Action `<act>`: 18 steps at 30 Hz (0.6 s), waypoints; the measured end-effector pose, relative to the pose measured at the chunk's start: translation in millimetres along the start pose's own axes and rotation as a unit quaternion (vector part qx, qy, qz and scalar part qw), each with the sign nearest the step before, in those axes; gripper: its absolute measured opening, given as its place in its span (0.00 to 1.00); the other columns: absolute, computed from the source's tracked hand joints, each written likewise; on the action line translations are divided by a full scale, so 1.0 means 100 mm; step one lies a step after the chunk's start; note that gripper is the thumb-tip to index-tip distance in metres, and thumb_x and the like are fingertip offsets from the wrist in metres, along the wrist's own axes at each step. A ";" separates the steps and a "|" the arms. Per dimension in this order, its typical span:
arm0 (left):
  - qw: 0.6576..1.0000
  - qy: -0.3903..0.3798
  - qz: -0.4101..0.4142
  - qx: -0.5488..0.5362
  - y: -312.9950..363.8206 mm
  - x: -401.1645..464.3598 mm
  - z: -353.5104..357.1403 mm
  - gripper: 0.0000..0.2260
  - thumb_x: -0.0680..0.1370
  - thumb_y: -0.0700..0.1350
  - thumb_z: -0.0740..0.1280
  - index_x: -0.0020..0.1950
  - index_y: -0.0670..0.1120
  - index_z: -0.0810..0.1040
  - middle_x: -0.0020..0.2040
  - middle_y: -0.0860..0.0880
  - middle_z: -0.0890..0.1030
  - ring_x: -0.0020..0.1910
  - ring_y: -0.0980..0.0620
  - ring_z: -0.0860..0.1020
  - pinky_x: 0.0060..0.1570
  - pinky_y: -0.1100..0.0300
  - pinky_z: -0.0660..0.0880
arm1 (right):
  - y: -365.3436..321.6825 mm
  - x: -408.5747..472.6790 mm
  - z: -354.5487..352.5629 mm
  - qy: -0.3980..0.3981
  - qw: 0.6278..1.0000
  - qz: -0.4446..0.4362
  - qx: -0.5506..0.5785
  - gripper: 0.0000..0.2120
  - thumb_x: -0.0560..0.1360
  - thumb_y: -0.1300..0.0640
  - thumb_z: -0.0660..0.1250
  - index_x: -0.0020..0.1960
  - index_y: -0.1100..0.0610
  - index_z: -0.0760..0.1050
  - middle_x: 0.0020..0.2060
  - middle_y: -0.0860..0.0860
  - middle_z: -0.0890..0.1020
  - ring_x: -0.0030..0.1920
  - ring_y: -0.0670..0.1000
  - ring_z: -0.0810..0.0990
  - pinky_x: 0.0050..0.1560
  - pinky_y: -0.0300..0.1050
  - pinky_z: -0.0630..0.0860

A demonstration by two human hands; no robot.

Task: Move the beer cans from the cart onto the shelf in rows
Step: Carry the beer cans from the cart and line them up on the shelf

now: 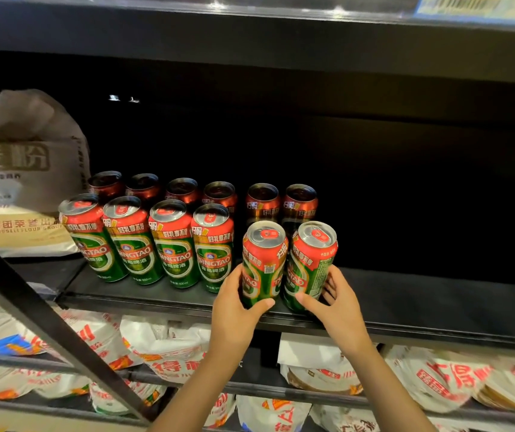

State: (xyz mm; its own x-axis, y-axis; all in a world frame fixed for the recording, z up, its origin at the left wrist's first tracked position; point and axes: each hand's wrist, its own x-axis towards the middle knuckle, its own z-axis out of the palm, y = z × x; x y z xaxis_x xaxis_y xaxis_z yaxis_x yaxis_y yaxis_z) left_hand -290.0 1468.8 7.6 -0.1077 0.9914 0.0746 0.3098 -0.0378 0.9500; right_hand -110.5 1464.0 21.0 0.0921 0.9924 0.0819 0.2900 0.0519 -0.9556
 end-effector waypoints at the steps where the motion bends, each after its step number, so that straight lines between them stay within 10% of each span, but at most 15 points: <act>1: 1.000 0.009 0.001 0.003 -0.01 0.00 0.02 0.33 0.68 0.43 0.76 0.70 0.51 0.67 0.63 0.56 0.74 0.62 0.59 0.72 0.61 0.66 0.67 | -0.01 -0.01 0.00 -0.006 1.000 -0.002 0.000 0.32 0.69 0.56 0.75 0.68 0.48 0.66 0.60 0.38 0.75 0.60 0.34 0.73 0.59 0.30 0.72; 12: 0.991 0.086 0.007 0.102 0.07 0.03 0.09 0.34 0.65 0.54 0.77 0.67 0.51 0.69 0.52 0.52 0.69 0.55 0.53 0.72 0.54 0.59 0.73 | 0.04 0.05 0.05 0.026 0.999 0.012 -0.025 0.32 0.64 0.53 0.79 0.63 0.47 0.68 0.56 0.41 0.77 0.55 0.37 0.75 0.49 0.27 0.71; 18: 0.997 0.044 0.027 0.059 0.02 -0.02 0.09 0.33 0.69 0.47 0.75 0.71 0.50 0.65 0.64 0.54 0.69 0.62 0.59 0.69 0.60 0.64 0.67 | 0.08 0.04 -0.01 -0.031 0.999 0.027 0.004 0.30 0.69 0.57 0.75 0.65 0.46 0.65 0.62 0.43 0.74 0.64 0.44 0.72 0.58 0.33 0.69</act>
State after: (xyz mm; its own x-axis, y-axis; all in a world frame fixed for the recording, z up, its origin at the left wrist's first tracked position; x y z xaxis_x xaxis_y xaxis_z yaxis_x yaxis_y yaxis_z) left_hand -281.0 1467.8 6.6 -0.1685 0.9732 0.1564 0.4267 -0.0711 0.9016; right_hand -107.4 1468.0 14.3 0.0476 0.9988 0.0128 0.2782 -0.0010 -0.9605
